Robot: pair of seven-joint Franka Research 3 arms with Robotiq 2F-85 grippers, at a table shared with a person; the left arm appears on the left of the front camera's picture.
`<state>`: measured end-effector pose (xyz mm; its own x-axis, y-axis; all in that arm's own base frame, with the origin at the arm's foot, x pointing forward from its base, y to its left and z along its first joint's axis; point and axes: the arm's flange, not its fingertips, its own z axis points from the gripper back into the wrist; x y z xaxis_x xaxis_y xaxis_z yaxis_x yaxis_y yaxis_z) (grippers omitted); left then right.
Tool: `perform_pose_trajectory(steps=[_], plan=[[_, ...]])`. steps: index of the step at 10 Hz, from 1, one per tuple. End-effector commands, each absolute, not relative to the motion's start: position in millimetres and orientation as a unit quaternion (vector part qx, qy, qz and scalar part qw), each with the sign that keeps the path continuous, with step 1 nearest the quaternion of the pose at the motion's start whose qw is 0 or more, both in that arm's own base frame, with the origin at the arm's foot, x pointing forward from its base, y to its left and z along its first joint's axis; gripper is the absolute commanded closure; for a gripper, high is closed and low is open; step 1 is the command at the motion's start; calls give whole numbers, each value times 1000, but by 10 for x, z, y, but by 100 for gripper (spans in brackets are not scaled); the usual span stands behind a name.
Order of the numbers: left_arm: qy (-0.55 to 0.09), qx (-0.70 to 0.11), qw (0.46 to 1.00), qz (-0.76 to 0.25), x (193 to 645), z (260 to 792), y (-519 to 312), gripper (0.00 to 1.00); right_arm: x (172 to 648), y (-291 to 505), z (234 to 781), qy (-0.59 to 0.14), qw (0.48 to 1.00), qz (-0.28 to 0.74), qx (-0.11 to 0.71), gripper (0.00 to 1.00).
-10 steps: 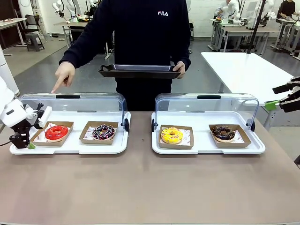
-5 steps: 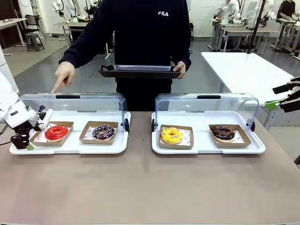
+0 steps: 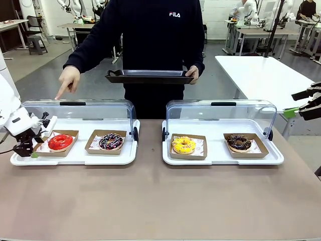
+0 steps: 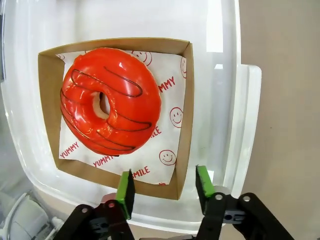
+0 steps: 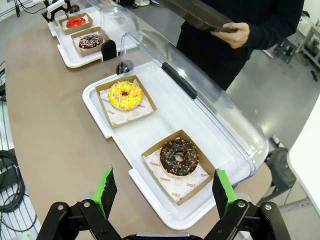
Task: Provide the desired donut to the person.
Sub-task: Pick up and lift the Paper togo box containing the Donut pointed at by the person.
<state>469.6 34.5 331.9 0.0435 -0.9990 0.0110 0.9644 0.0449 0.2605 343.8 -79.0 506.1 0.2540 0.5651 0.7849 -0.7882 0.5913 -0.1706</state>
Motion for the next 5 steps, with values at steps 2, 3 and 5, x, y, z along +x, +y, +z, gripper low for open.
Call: perform_pose_trajectory(steps=[2,3,5], plan=[[-60,76,721,-686,4737,3301,361,86,3449,-793,5042,-436,776,435,137,0],[-59,68,722,-686,4741,3294,365,94,3449,-793,5042,-436,776,435,137,0],[-59,66,720,-689,4736,3297,355,100,3449,-793,5042,-436,776,435,137,0]])
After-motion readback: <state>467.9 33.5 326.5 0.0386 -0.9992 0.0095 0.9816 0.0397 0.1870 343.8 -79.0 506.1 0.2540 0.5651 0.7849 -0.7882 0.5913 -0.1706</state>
